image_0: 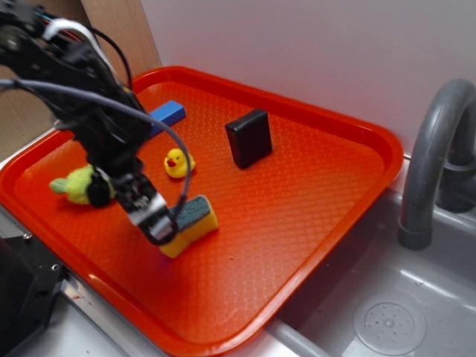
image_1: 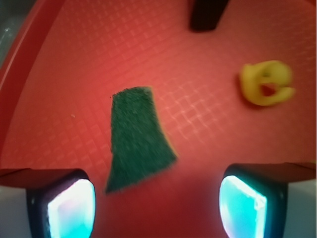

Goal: Grab the green sponge.

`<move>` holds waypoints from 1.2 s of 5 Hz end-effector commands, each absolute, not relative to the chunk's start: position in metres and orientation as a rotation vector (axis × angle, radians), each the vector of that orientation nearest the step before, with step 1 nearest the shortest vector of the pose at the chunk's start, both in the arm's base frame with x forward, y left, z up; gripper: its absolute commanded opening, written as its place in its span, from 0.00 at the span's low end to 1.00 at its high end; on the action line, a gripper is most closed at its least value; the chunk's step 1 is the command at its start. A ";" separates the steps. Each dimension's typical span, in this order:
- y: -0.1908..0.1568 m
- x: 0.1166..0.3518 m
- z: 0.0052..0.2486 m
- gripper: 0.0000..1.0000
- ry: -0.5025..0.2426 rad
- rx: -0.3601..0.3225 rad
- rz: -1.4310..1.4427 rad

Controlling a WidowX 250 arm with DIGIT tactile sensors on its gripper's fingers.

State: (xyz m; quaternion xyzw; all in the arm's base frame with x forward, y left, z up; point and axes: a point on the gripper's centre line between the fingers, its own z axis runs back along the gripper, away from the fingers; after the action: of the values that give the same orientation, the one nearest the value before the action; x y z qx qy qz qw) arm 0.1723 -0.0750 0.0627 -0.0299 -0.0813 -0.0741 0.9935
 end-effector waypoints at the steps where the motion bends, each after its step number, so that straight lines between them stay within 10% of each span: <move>1: -0.096 0.211 0.046 1.00 -0.223 -0.024 -0.163; 2: -0.101 0.220 0.029 0.37 -0.201 -0.039 -0.172; 3: -0.104 0.238 0.029 0.00 -0.158 -0.014 -0.198; 6: -0.086 0.244 0.107 0.00 -0.106 0.031 -0.209</move>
State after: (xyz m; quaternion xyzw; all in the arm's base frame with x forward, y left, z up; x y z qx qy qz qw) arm 0.2345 -0.0861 0.0918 0.0225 -0.0218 -0.1134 0.9930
